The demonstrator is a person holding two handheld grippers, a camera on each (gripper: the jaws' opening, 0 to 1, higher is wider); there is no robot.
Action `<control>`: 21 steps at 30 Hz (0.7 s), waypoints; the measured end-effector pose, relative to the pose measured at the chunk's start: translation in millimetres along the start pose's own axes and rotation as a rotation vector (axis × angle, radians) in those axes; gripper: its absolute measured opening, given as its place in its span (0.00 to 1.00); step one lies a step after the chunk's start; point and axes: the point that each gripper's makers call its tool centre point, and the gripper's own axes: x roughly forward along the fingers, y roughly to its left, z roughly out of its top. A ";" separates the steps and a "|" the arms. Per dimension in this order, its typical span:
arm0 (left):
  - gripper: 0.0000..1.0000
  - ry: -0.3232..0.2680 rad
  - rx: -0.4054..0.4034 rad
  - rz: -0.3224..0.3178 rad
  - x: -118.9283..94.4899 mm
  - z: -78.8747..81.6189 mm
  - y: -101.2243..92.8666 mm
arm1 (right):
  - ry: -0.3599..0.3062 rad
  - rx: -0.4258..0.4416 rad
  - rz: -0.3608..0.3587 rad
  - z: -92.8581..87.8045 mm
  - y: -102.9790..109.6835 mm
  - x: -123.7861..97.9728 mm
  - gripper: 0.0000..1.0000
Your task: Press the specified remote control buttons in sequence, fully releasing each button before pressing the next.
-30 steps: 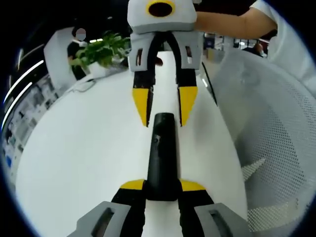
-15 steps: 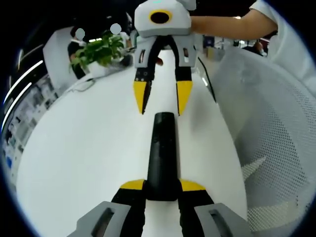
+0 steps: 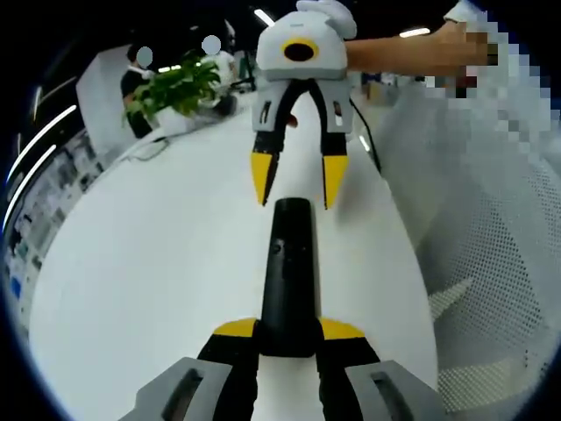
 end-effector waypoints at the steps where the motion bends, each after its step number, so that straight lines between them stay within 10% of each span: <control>1: 0.24 0.001 0.000 0.000 0.0 0.0 0.0 | 0.001 0.001 0.001 -0.5 0.0 0.1 0.32; 21: 0.24 -0.002 -0.011 0.000 -0.4 0.0 -0.6 | 0.048 -0.002 0.022 -13.9 -0.2 9.7 0.29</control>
